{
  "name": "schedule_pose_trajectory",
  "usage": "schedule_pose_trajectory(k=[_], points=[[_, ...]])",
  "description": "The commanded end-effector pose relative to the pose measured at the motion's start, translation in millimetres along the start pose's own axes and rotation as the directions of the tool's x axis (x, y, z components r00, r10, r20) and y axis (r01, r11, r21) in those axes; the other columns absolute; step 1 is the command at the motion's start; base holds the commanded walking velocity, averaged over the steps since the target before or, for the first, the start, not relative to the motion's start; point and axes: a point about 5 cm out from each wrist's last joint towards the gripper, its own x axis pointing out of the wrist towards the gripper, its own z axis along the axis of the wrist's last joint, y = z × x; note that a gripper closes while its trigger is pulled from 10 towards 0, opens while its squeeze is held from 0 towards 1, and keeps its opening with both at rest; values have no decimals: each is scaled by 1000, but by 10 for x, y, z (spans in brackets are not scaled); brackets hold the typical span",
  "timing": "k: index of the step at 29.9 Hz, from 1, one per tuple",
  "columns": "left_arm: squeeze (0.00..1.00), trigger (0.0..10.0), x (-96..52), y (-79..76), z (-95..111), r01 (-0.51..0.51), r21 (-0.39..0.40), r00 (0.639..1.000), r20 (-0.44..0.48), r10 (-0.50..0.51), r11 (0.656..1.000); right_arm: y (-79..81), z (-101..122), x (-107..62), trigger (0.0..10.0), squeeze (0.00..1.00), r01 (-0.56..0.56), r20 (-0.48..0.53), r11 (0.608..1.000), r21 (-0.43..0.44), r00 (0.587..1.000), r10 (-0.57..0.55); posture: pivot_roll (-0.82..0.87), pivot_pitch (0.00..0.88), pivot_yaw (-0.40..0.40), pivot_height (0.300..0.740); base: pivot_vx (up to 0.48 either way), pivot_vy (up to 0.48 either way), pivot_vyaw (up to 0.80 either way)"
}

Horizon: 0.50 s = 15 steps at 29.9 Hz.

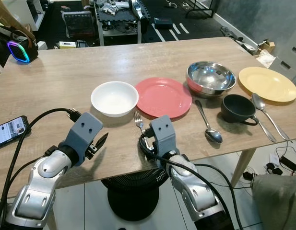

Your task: Setting the table

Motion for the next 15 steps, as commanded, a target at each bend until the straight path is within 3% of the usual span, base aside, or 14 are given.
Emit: schedule_pose_trajectory(k=[1, 8, 9, 11, 12, 13, 14, 15], points=[[0, 10000, -9, -42, -6, 6, -9, 1000, -9, -6, 1000, 11, -64, -15, 10000, 0, 0, -32, 1000, -13, 999, 0, 86, 148, 21, 740, 0, 0, 0], [0, 10000, -6, -47, 4, -5, -17, 1000, -16, 5, 1000, 106, -105, 52, 10000, 0, -10, -91, 999, -53, 996, 6, 91, 148, 15, 740, 0, 0, 0], [0, 10000, -8, -46, 4, -8, -17, 1000, -18, 8, 1000, 116, -126, 75, 8902, 0, -10, -110, 998, -54, 994, 4, 95, 149, 12, 740, 0, 0, 0], [0, 10000, -8, -46, 4, -8, -17, 1000, -18, 8, 1000, 116, -126, 75, 8902, 0, -10, -110, 998, -54, 994, 4, 95, 149, 12, 740, 0, 0, 0], [0, 10000, -8, -46, 4, -10, -17, 1000, -19, 10, 1000, 121, -138, 86, 6510, 0, -10, -124, 998, -54, 992, 3, 95, 149, 12, 740, 0, 0, 0], [0, 10000, -8, -46, 4, -10, -17, 1000, -19, 10, 1000, 121, -138, 86, 6510, 0, -10, -124, 998, -54, 992, 3, 95, 149, 12, 740, 0, 0, 0], [0, 10000, -12, -44, 3, -15, -19, 1000, -21, 15, 1000, 115, -178, 107, 5608, 0, -11, -148, 999, -46, 989, 4, 96, 154, 1, 740, 0, 0, 0], [0, 10000, -16, -43, 1, -22, -20, 999, -25, 21, 1000, 99, -229, 129, 3373, 0, -10, -179, 999, -32, 984, 4, 97, 158, -6, 740, 0, 0, 0]])
